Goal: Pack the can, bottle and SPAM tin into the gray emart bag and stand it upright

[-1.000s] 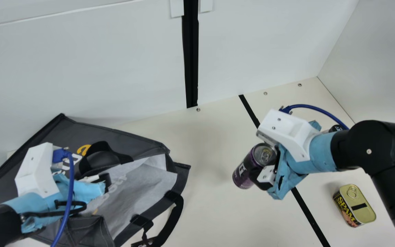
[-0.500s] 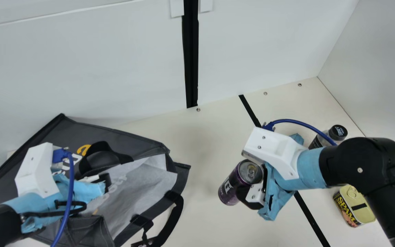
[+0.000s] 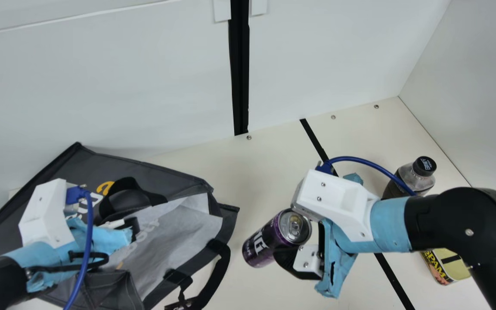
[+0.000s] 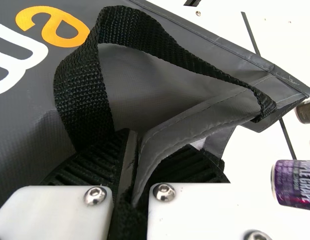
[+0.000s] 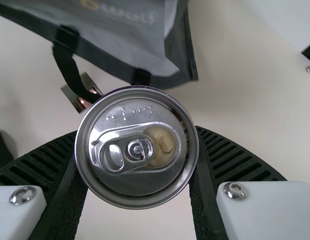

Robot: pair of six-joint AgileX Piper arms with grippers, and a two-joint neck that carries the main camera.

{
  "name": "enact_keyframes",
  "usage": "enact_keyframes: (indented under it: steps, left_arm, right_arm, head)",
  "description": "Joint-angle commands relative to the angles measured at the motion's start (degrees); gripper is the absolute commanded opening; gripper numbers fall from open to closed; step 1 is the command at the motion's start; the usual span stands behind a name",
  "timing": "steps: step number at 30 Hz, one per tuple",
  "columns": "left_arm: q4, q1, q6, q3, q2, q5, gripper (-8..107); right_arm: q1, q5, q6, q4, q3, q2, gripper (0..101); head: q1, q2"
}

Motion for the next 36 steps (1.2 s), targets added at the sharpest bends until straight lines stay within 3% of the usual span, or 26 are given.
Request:
enact_keyframes:
  steps: [1, 17, 30, 36]
  left_arm:
    - [0.0, 0.0, 0.0, 0.0, 0.0, 0.0, -8]
    - [0.0, 0.0, 0.0, 0.0, 0.0, 0.0, -8]
    - [0.0, 0.0, 0.0, 0.0, 0.0, 0.0, -8]
    - [0.0, 0.0, 0.0, 0.0, 0.0, 0.0, -8]
  right_arm:
    - [-0.26, -0.03, -0.75, 2.58, 0.0, -0.45, 0]
    - [-4.66, -0.03, -10.26, 15.55, 3.09, -2.29, 0]
    - [-5.24, -0.03, -15.7, 20.95, 5.13, 0.4, 0]
    - [-2.16, -2.5, -16.96, 22.29, 5.43, 2.77, 0]
  head:
    - [-1.3, -0.14]
    - [-1.3, -0.14]
    - [-1.3, -0.14]
    - [-1.3, -0.14]
